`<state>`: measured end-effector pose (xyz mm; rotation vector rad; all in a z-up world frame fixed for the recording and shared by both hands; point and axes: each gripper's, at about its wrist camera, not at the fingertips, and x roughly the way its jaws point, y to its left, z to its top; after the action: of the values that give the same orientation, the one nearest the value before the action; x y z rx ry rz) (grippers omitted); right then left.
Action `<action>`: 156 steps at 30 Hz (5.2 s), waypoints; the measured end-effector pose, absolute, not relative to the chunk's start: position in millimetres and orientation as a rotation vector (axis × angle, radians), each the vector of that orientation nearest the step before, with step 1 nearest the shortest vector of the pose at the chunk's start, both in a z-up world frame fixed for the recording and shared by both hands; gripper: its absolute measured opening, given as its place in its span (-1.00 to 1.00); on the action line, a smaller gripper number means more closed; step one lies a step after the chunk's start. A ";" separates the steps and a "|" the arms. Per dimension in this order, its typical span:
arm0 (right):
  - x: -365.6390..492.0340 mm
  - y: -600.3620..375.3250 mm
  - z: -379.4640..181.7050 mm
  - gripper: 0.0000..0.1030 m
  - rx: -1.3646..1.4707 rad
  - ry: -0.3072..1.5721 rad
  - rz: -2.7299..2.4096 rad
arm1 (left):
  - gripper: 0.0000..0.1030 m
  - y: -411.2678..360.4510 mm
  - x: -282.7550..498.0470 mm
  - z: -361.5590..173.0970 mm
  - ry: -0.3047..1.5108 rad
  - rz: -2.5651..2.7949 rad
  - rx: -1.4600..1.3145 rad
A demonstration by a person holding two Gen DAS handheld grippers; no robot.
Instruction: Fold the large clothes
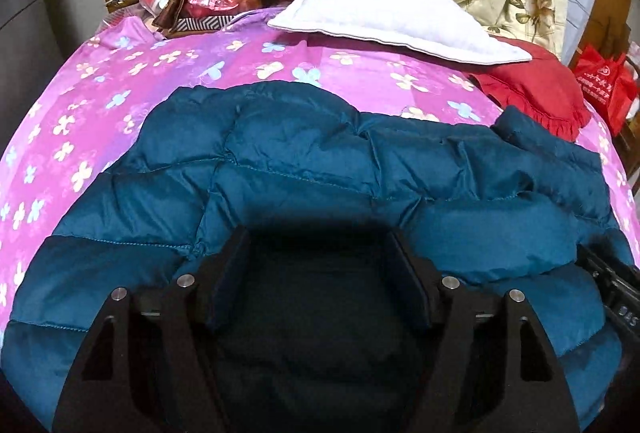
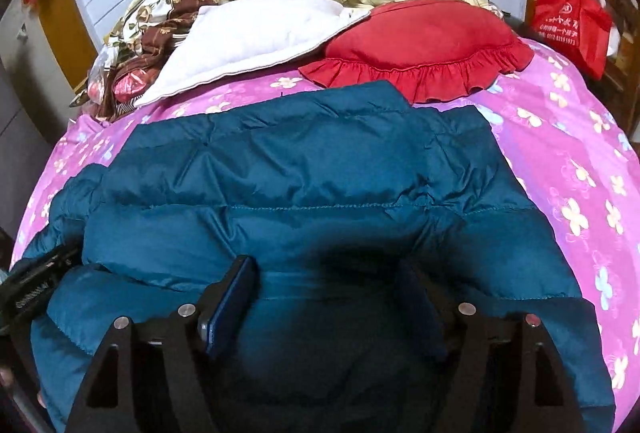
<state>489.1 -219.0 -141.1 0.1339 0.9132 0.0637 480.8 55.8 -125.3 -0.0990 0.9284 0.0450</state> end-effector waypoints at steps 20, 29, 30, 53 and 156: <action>390.9 -294.1 -142.8 0.70 0.234 0.784 -0.030 | 0.66 206.9 397.2 -138.4 0.900 0.139 -0.376; 355.3 -288.7 -100.7 0.61 0.206 0.805 -0.075 | 0.64 203.3 337.6 -80.8 0.848 0.142 -0.353; 346.6 -284.7 -94.0 0.61 0.201 0.795 -0.059 | 0.64 201.4 328.6 -75.3 0.835 0.138 -0.342; 318.3 -371.5 -108.2 0.67 0.488 0.943 0.044 | 0.64 264.3 302.1 -114.1 0.965 -0.017 -0.650; -6.9 -184.0 42.2 0.70 0.272 0.535 0.175 | 0.88 77.9 -42.2 77.2 0.237 0.272 -0.100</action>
<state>-6.9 -184.0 42.2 0.2720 0.5348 0.1750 -42.2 77.9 77.2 -0.0999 0.2374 0.2724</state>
